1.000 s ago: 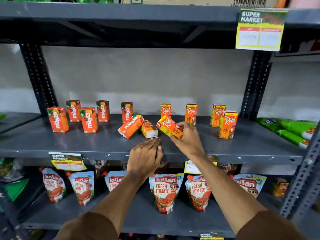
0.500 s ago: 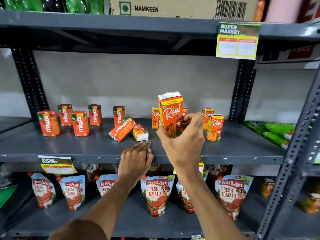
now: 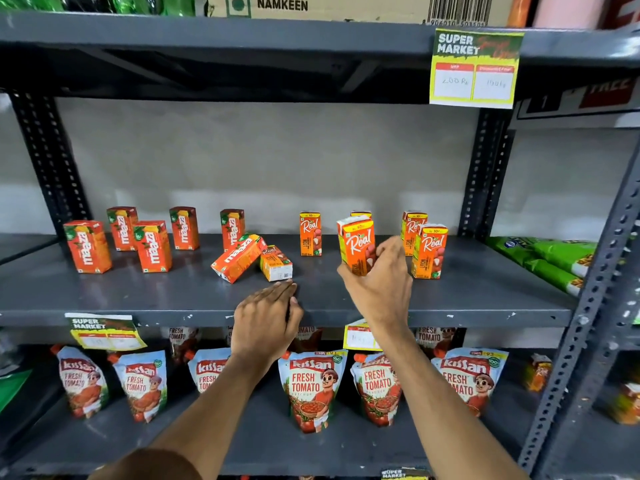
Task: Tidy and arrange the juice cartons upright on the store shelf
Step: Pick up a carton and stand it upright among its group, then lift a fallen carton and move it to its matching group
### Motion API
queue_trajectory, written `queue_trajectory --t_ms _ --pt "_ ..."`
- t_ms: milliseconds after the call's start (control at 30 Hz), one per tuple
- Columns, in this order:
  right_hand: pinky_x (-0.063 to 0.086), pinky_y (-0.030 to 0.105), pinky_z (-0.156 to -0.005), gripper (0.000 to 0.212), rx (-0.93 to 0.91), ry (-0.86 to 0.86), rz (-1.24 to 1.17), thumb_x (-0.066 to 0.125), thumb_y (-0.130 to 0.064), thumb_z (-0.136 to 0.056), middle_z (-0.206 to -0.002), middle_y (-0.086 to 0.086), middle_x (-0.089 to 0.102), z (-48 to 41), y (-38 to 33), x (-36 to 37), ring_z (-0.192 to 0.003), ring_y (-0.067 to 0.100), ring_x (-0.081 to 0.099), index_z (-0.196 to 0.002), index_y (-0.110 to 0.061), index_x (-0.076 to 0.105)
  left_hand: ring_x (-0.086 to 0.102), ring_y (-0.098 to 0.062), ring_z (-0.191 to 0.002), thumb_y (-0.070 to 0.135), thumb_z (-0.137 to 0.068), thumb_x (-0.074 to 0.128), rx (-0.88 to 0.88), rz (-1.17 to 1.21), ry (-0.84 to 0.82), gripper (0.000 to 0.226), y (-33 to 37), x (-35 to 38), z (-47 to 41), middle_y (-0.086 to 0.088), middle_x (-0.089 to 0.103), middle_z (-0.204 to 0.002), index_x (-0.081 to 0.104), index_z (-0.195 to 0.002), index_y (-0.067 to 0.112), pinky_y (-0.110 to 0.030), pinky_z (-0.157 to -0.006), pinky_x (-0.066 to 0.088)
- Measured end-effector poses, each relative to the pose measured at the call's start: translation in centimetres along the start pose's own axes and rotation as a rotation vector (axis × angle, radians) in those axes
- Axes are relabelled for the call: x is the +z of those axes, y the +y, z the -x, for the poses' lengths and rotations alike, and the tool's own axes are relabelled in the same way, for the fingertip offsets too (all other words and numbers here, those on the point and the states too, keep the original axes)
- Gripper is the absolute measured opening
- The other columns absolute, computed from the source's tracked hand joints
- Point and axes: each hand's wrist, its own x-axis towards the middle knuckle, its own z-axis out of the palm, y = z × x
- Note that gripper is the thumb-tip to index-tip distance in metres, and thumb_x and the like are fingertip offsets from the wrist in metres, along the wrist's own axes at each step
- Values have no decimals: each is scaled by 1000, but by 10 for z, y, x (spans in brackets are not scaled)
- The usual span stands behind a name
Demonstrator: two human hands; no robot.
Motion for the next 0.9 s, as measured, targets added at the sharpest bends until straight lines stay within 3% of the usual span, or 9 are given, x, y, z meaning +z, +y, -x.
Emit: queue_trajectory --t_ms 167,267,367,500,567,667,767,833,900 --pt "48 37 -75 81 95 -78 98 81 -46 -70 -114 12 58 -25 38 18 -102 31 64 -127 -9 38 66 -14 -102 36 -88 34 -19 18 45 46 1 5 -1 2 70 -113 70 -111 19 -33 -85 51" --pt "52 40 -77 85 130 -78 104 81 -45 -71 -117 14 57 -34 47 28 -105 34 63 -131 -7 36 67 -15 -100 35 -88 34 -9 12 64 46 0 8 -2 2 71 -112 71 -110 19 -33 -84 52" --pt "45 32 -67 85 122 -68 101 82 -44 -72 -117 15 56 -36 50 34 -101 35 66 -131 -8 33 68 -16 -97 35 -87 35 -11 -15 73 45 0 10 -4 3 71 -110 71 -109 20 -32 -80 52" --pt "43 29 -65 81 133 -89 92 83 -44 -71 -115 15 56 -34 52 34 -99 35 67 -125 -11 32 67 -16 -99 34 -88 36 -13 -28 57 44 1 8 -3 3 71 -112 71 -110 20 -32 -81 52" --pt "48 33 -69 81 176 -132 51 84 -45 -69 -117 15 54 -34 50 30 -102 35 66 -123 -11 34 66 -15 -100 34 -88 37 -10 -25 33 43 2 3 -2 3 70 -113 70 -111 20 -30 -81 52" --pt "47 44 -89 91 169 -88 98 85 -50 -63 -128 20 45 -28 36 21 -119 37 50 -124 -6 35 68 -14 -94 36 -89 37 -5 47 10 42 3 -5 -2 4 68 -117 68 -114 21 -28 -71 53" --pt "43 42 -90 75 -31 70 90 83 -50 -66 -121 13 48 -13 6 18 -115 30 47 -114 -11 41 69 -13 -80 39 -92 36 -33 191 82 43 -7 -17 0 6 65 -122 65 -119 23 -29 -56 54" --pt "46 31 -81 59 -154 48 -62 81 -43 -72 -108 4 51 -3 -23 25 -100 20 52 -107 -16 43 69 -14 -75 38 -92 37 -32 214 163 42 -23 -27 2 5 66 -121 65 -119 21 -25 -51 49" --pt "49 21 -71 43 -148 -47 -227 77 -38 -78 -97 -1 57 8 -51 38 -85 13 58 -104 -16 51 68 -16 -68 36 -91 39 -27 198 209 41 -43 -38 2 1 69 -117 65 -118 20 -20 -48 42"
